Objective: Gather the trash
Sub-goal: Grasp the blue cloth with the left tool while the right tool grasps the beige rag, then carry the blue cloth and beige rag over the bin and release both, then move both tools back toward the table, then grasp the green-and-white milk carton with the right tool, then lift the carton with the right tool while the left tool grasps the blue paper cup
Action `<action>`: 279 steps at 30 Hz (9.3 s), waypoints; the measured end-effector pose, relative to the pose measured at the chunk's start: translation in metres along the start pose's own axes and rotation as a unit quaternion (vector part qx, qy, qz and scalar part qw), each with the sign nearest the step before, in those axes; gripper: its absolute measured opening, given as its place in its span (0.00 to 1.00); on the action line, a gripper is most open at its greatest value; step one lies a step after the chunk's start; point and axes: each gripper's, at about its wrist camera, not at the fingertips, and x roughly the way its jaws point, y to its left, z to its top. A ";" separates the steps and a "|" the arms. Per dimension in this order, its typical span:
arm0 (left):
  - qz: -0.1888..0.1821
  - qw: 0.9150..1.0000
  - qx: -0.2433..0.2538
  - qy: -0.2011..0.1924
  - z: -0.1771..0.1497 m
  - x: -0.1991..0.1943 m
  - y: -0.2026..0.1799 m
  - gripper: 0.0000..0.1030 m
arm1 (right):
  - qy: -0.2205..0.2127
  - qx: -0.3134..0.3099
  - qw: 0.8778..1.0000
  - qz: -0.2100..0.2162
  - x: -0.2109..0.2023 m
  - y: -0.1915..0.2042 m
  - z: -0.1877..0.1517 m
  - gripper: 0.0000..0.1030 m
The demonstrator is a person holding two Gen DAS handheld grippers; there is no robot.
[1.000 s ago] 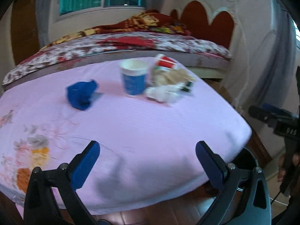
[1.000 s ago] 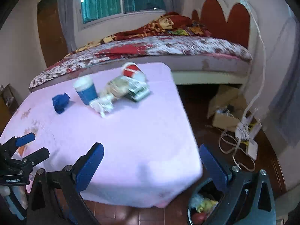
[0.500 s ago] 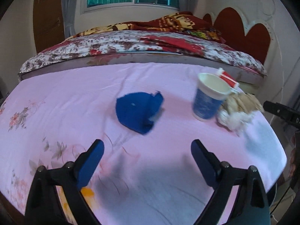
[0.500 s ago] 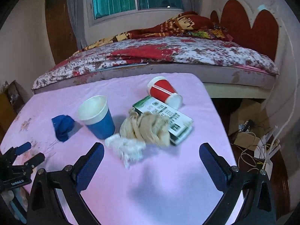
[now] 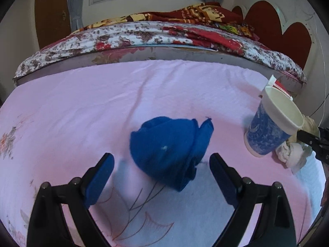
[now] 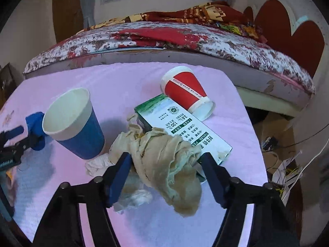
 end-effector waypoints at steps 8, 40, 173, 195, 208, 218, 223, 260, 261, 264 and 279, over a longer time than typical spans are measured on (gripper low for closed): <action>-0.015 0.999 -0.013 0.028 -0.001 0.014 -0.001 0.46 | 0.005 -0.016 1.000 0.003 -0.003 0.005 0.000 0.43; -0.112 0.991 0.044 -0.049 -0.053 -0.114 -0.090 0.12 | -0.083 0.027 0.996 -0.022 -0.164 -0.038 -0.080 0.19; -0.193 0.961 0.195 -0.007 -0.166 -0.175 -0.314 0.99 | 0.016 0.188 0.973 -0.136 -0.234 -0.191 -0.316 1.00; -0.084 0.992 0.079 -0.045 -0.101 -0.145 -0.152 0.92 | -0.057 0.113 0.991 -0.042 -0.191 -0.099 -0.195 1.00; -0.073 0.995 0.049 -0.043 -0.073 -0.110 -0.131 0.87 | -0.048 0.085 0.995 -0.004 -0.147 -0.089 -0.141 1.00; -0.057 0.997 0.048 -0.031 -0.042 -0.067 -0.129 0.87 | -0.046 0.052 0.997 0.028 -0.094 -0.091 -0.084 1.00; -0.051 0.998 0.042 -0.022 -0.033 -0.045 -0.122 0.87 | -0.036 0.030 0.998 0.052 -0.048 -0.085 -0.048 1.00; -0.044 0.999 0.018 -0.022 -0.015 -0.027 -0.109 0.87 | 0.002 -0.024 0.995 0.101 0.030 -0.030 -0.002 0.58; -0.045 0.999 0.016 -0.024 -0.016 -0.027 -0.108 0.87 | -0.009 -0.026 0.995 0.093 0.024 -0.029 -0.002 0.58; -0.045 0.998 0.011 -0.031 -0.015 -0.031 -0.108 0.87 | -0.032 -0.021 0.996 0.078 0.003 -0.026 -0.001 0.57; -0.042 0.997 0.028 -0.049 -0.005 -0.039 -0.124 0.87 | -0.108 -0.004 0.994 -0.008 -0.070 -0.038 -0.008 0.55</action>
